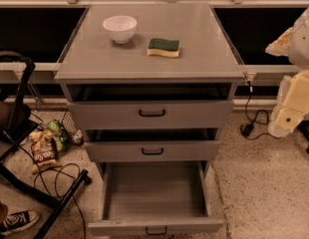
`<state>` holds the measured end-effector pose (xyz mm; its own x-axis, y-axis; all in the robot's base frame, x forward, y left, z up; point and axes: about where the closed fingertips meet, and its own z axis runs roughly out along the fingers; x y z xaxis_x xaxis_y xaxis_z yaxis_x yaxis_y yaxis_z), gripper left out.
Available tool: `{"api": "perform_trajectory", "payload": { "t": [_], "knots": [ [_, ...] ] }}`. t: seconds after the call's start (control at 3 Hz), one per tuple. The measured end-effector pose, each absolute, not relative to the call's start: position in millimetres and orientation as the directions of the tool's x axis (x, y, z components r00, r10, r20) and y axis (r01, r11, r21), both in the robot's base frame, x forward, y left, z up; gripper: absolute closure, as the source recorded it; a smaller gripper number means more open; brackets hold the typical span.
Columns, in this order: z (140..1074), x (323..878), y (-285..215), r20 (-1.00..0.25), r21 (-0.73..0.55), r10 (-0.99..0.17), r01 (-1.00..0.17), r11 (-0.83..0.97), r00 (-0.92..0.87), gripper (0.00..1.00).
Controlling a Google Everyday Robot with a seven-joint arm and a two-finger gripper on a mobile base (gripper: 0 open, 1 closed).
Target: Place sponge into bottom drawer
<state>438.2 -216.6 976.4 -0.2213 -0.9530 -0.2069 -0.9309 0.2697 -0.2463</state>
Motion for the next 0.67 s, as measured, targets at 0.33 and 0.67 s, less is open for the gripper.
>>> {"api": "perform_trajectory", "payload": {
  "t": [0.33,0.67],
  "knots": [
    [976,438,-217,-0.207,-0.246,-0.953,-0.931,0.27,-0.221,0.0],
    [978,455,-215,-0.239,-0.251,-0.949,-0.931,0.265,-0.205,0.0]
  ]
}}
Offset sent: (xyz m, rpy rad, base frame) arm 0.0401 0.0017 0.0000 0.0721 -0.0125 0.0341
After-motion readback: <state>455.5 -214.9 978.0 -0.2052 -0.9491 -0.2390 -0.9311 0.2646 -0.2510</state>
